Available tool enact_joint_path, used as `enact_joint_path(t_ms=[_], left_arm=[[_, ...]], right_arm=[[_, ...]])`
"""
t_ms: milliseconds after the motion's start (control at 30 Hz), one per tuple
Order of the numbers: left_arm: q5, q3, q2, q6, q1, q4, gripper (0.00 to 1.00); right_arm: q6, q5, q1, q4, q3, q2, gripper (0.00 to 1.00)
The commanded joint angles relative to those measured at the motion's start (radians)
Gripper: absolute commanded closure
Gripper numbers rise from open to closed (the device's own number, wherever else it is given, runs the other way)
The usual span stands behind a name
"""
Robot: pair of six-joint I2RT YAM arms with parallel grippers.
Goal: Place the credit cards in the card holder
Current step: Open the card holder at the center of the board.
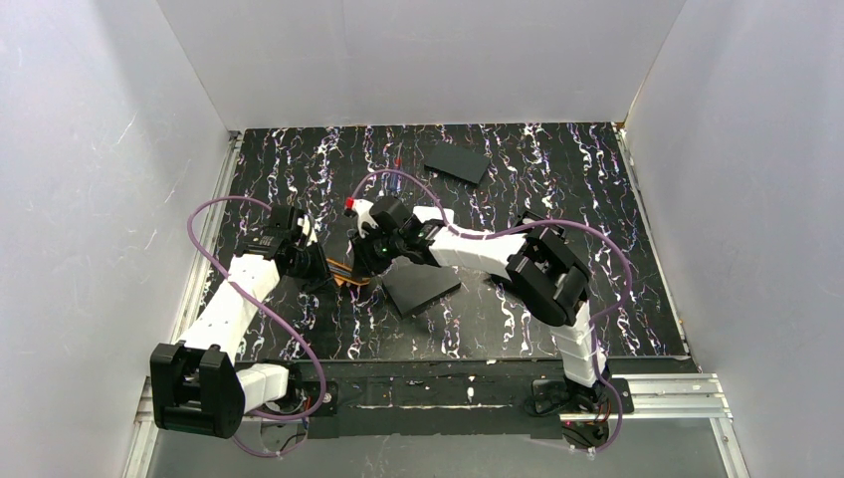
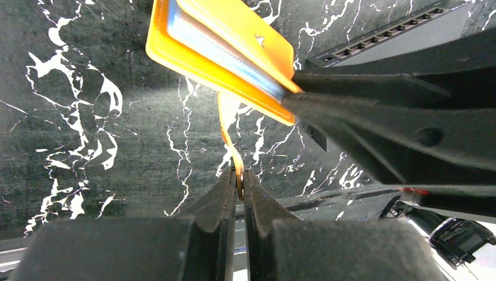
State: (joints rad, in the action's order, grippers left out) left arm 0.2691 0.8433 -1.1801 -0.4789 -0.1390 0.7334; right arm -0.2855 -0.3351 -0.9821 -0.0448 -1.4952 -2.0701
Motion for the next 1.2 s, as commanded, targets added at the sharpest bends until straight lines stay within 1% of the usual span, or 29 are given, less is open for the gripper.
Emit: enact_joint_path(t_ms=[0,33,133,200,233,333,400,433,467,500,533,600,633,700,733,833,933,967,1000,1067,1100,1167], left_arm=[[-0.048,0.001,-0.004,-0.003,0.008,0.028,1.00],[-0.065,0.004,-0.012,-0.007,0.009,0.036,1.00],[-0.095,0.014,-0.045,-0.018,0.024,0.051,1.00],[-0.100,0.023,-0.072,-0.021,0.044,0.059,1.00],[-0.100,0.031,-0.087,-0.021,0.057,0.064,0.98],[-0.070,0.062,-0.116,-0.006,0.091,0.083,0.72],[-0.044,0.078,-0.097,0.005,0.096,0.083,0.58],[-0.035,0.086,-0.081,0.010,0.095,0.080,0.52],[-0.027,0.092,-0.052,0.013,0.096,0.077,0.48],[-0.024,0.099,-0.030,0.015,0.096,0.074,0.45],[-0.023,0.109,-0.014,0.015,0.095,0.072,0.43],[-0.014,0.129,0.008,0.019,0.095,0.070,0.43],[-0.007,0.138,0.010,0.021,0.095,0.069,0.43],[0.012,0.157,-0.002,0.026,0.096,0.064,0.43],[0.021,0.165,-0.015,0.028,0.095,0.065,0.44],[0.047,0.172,-0.052,0.033,0.096,0.061,0.47],[0.066,0.154,-0.072,0.035,0.095,0.044,0.50],[0.069,0.148,-0.075,0.036,0.095,0.037,0.51],[0.071,0.141,-0.076,0.036,0.095,0.032,0.51],[0.073,0.129,-0.077,0.033,0.095,0.024,0.52],[0.078,0.120,-0.082,0.028,0.095,0.019,0.52],[0.084,0.114,-0.085,0.028,0.095,0.013,0.52]], right_arm=[[-0.052,0.129,0.007,0.017,-0.027,0.011,0.88],[-0.065,0.137,0.007,0.025,-0.018,0.016,0.92],[-0.105,0.139,0.006,0.073,0.015,0.037,0.98],[-0.129,0.139,0.006,0.097,0.038,0.049,0.99],[-0.142,0.139,0.006,0.104,0.046,0.050,0.99],[-0.165,0.115,0.006,0.111,0.052,0.039,0.99],[-0.185,0.090,0.005,0.126,0.061,0.031,0.99],[-0.198,0.085,0.005,0.135,0.067,0.031,0.96],[-0.212,0.080,0.005,0.145,0.073,0.033,0.90],[-0.218,0.079,0.005,0.154,0.080,0.035,0.88],[-0.222,0.072,0.005,0.162,0.081,0.037,0.87],[-0.230,0.061,0.005,0.168,0.080,0.037,0.86],[-0.235,0.055,0.005,0.170,0.077,0.038,0.83],[-0.246,0.046,0.005,0.175,0.074,0.037,0.74],[-0.249,0.044,0.005,0.179,0.073,0.037,0.73],[-0.247,0.051,0.005,0.178,0.071,0.039,0.72],[-0.236,0.058,0.005,0.156,0.060,0.030,0.79],[-0.235,0.058,0.005,0.154,0.060,0.030,0.80],[-0.235,0.059,0.005,0.155,0.063,0.030,0.78],[-0.239,0.047,0.005,0.163,0.064,0.026,0.64],[-0.242,0.045,0.005,0.163,0.059,0.021,0.63],[-0.242,0.045,0.005,0.164,0.057,0.018,0.63]])
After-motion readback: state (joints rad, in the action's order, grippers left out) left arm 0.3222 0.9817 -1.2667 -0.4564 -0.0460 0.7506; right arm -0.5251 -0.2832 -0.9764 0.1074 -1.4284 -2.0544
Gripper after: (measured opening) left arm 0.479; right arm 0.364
